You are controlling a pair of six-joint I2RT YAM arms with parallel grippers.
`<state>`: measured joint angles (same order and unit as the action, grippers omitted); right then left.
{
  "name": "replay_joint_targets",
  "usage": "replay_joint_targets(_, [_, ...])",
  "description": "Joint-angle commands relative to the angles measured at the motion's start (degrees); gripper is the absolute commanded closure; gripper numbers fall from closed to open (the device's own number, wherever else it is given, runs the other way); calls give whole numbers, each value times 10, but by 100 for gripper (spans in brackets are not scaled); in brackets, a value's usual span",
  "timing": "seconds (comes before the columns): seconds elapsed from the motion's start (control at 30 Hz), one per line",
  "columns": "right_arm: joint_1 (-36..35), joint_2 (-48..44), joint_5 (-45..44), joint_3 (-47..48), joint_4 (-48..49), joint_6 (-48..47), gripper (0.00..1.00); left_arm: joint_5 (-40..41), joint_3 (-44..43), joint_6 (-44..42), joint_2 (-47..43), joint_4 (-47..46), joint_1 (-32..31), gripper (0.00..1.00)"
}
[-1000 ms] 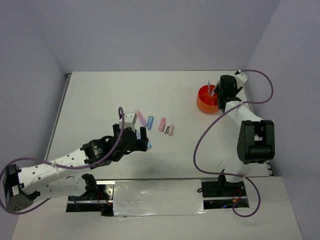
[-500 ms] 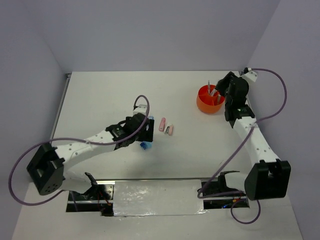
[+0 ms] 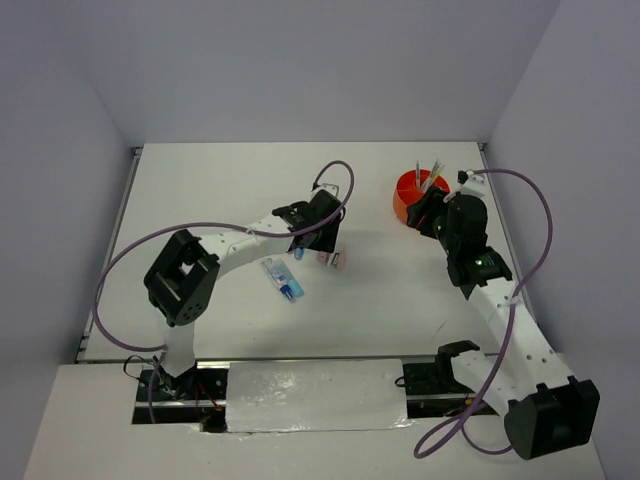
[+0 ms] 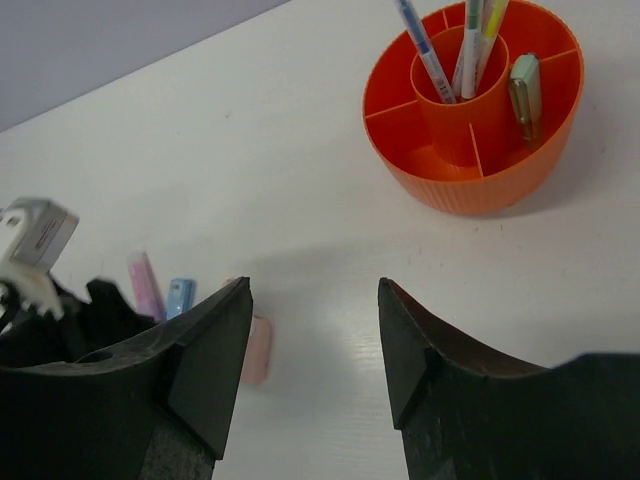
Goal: Sort the stationery into containers
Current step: Pick up the stationery from the center of the board.
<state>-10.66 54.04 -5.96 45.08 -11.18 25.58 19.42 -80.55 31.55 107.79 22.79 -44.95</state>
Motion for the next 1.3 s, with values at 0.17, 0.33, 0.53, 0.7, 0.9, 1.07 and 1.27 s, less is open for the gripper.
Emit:
replay_joint_targets(0.17, [-6, -76, 27, -29, -26, -23, 40, 23, -111, -32, 97, 66, 46, 32])
replay_joint_targets(0.33, [-8, -75, 38, -30, -31, -26, 40, 13, -94, -24, 102, 39, 60, 31])
replay_joint_targets(0.53, [-13, -76, 45, -33, -26, -20, 40, 12, -93, -20, 118, 41, 62, 31])
replay_joint_targets(0.7, [-19, -71, 47, -29, -26, -20, 40, 11, -58, -8, 105, 24, 63, 30])
replay_joint_targets(0.9, [-25, -78, 47, -27, -29, -18, 40, -1, -44, 3, 105, 17, 64, 31])
replay_joint_targets(1.07, [-31, -83, 55, -29, -28, -12, 40, -20, 11, 30, 69, -5, 60, 37])
replay_joint_targets(1.27, [-39, -85, 82, -33, -19, 3, 40, -27, 59, 49, 41, -14, 49, 46])
